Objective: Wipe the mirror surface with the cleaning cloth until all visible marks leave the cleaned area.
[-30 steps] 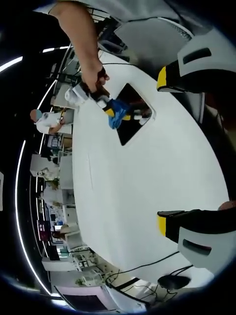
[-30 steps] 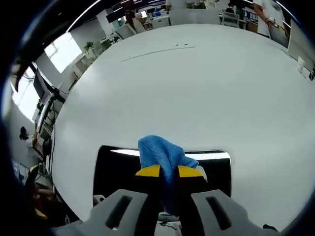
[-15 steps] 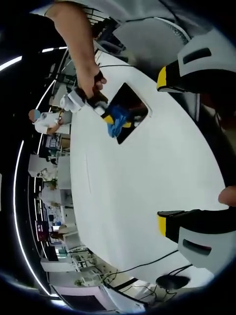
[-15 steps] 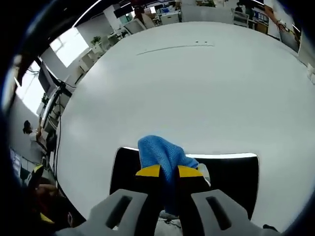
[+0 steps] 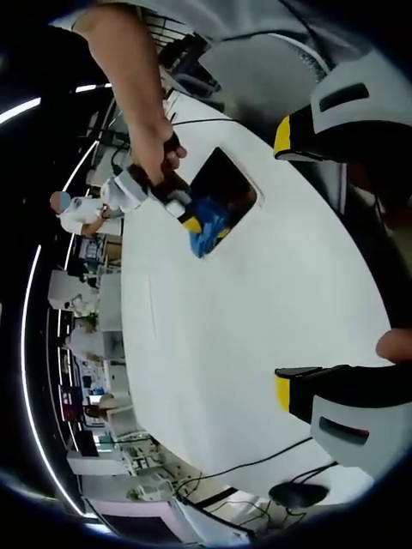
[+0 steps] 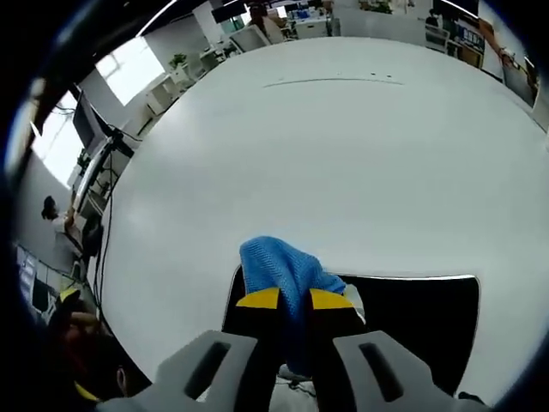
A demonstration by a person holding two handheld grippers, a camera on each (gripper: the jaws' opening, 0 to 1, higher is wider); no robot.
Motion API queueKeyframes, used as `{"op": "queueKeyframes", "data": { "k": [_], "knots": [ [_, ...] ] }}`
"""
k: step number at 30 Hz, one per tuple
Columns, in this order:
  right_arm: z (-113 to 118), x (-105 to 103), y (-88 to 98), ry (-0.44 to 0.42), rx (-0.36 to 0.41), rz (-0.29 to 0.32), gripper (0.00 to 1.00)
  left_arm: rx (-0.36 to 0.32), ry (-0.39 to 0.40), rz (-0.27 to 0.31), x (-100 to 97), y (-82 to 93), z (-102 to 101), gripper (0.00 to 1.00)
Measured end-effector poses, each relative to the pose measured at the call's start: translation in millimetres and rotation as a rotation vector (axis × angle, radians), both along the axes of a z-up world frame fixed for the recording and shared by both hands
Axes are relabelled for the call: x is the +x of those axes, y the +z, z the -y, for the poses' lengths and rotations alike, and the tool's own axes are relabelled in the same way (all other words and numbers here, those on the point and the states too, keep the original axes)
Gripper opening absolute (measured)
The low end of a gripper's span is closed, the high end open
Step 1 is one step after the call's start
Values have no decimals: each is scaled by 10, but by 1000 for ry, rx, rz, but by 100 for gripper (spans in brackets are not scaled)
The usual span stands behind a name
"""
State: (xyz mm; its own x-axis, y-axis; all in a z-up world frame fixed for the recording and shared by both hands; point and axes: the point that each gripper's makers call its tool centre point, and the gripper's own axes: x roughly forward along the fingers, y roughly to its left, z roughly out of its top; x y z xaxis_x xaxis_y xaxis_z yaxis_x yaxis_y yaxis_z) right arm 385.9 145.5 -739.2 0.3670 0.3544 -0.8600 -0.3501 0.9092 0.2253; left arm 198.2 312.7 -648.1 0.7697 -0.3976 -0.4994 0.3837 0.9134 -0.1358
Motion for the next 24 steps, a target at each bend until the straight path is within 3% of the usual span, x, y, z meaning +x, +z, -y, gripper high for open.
{"op": "queueKeyframes", "data": {
  "k": [11, 24],
  "knots": [
    [-205, -39, 5, 49, 19, 14, 5, -3, -12, 10, 8, 13, 80, 99],
    [-200, -36, 5, 64, 11, -1, 5, -6, 10, 20, -2, 33, 115, 98]
  ]
}}
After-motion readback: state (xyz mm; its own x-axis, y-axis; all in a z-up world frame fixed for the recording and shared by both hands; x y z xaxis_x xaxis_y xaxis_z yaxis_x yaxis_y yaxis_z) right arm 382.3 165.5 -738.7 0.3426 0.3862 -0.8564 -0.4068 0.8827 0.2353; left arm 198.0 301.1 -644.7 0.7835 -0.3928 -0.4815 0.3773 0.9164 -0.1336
